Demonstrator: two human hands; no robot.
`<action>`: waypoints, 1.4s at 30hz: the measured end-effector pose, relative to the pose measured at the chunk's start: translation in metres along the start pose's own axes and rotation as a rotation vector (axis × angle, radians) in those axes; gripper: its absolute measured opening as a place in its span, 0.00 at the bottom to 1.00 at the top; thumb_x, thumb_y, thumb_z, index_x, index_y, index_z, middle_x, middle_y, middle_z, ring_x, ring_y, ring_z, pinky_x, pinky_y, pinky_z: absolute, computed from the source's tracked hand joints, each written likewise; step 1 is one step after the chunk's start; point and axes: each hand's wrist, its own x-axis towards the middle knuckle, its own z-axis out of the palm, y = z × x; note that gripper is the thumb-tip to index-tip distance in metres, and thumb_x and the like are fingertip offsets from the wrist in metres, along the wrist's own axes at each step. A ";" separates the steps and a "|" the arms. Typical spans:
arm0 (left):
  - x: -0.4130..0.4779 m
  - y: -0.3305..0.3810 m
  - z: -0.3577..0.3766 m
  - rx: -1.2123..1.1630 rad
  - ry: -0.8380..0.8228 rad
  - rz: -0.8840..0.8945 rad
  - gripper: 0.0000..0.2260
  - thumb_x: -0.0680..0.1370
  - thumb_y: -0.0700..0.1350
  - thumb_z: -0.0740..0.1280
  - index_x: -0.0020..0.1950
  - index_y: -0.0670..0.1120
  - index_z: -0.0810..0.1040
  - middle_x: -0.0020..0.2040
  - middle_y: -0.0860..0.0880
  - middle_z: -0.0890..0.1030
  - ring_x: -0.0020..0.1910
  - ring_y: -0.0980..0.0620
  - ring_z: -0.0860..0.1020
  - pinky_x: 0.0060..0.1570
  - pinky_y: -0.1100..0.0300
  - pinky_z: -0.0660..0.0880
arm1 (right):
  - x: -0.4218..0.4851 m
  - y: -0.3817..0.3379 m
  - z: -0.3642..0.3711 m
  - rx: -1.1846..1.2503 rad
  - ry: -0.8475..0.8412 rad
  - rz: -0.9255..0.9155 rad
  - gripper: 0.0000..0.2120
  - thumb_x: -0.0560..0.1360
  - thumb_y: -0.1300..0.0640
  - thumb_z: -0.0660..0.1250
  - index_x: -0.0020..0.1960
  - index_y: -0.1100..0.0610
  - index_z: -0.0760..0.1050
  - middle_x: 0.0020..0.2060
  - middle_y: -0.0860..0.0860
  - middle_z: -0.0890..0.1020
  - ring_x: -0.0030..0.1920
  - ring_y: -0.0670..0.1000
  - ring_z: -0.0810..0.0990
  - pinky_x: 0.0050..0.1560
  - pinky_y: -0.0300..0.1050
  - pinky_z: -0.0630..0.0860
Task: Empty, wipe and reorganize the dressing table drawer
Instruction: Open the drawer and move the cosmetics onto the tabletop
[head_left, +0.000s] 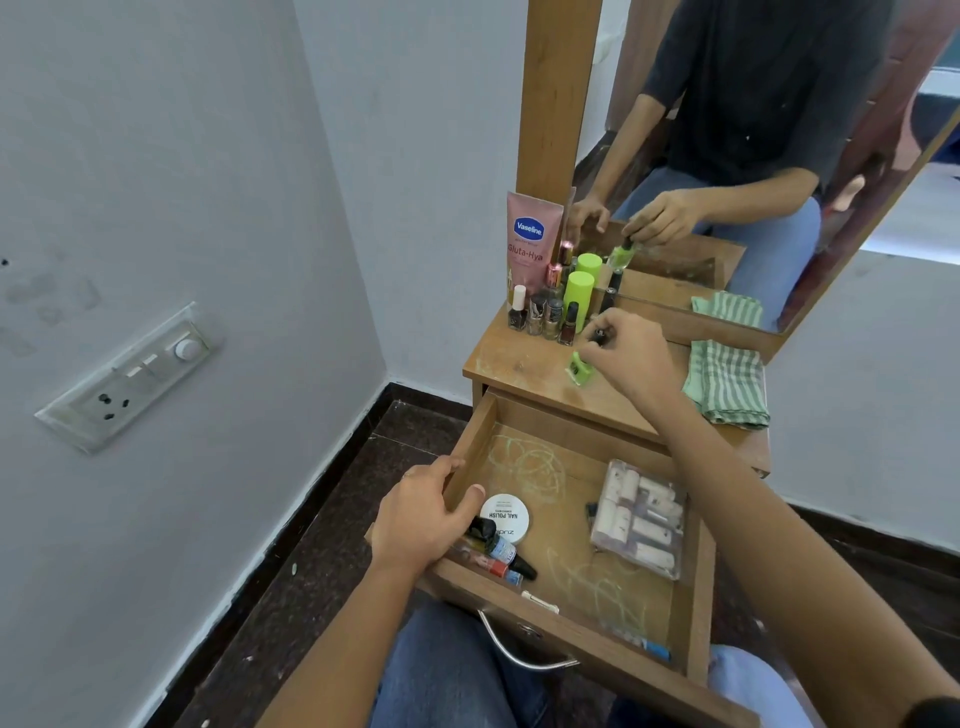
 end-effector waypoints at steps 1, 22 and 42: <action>0.000 0.000 0.000 0.000 0.000 -0.001 0.23 0.76 0.62 0.63 0.69 0.56 0.73 0.60 0.52 0.79 0.55 0.53 0.79 0.51 0.57 0.75 | 0.005 0.002 0.000 0.011 -0.016 0.007 0.04 0.70 0.61 0.68 0.43 0.53 0.77 0.40 0.49 0.81 0.35 0.47 0.78 0.34 0.43 0.77; 0.001 -0.001 0.000 0.001 0.009 0.019 0.22 0.77 0.62 0.63 0.68 0.56 0.73 0.59 0.52 0.79 0.53 0.54 0.79 0.50 0.58 0.76 | 0.031 0.050 0.069 0.231 0.296 0.115 0.15 0.72 0.67 0.69 0.58 0.59 0.77 0.51 0.55 0.80 0.49 0.52 0.79 0.55 0.48 0.77; 0.000 0.001 -0.002 -0.003 0.002 0.003 0.22 0.76 0.61 0.64 0.67 0.55 0.74 0.59 0.51 0.80 0.53 0.51 0.79 0.51 0.55 0.76 | -0.032 0.049 0.081 0.188 0.355 -0.146 0.09 0.74 0.68 0.63 0.53 0.61 0.76 0.46 0.51 0.75 0.44 0.44 0.71 0.44 0.35 0.69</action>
